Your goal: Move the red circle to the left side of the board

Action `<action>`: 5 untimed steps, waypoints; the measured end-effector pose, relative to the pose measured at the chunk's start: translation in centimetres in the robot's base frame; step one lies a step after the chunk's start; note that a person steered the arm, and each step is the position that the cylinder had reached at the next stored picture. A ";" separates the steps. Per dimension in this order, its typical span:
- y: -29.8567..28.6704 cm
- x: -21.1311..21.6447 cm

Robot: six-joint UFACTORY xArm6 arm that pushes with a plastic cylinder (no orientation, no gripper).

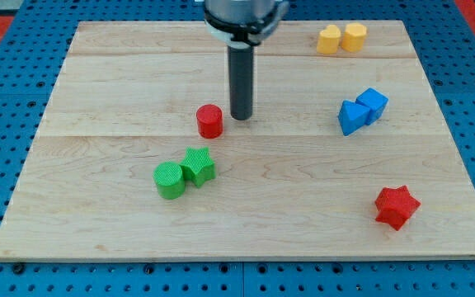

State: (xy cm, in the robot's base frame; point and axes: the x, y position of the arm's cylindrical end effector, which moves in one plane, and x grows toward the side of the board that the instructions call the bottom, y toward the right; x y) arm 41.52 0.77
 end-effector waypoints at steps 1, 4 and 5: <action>-2.8 2.1; -17.2 -3.9; -18.3 -3.9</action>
State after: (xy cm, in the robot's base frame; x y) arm 37.63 -17.48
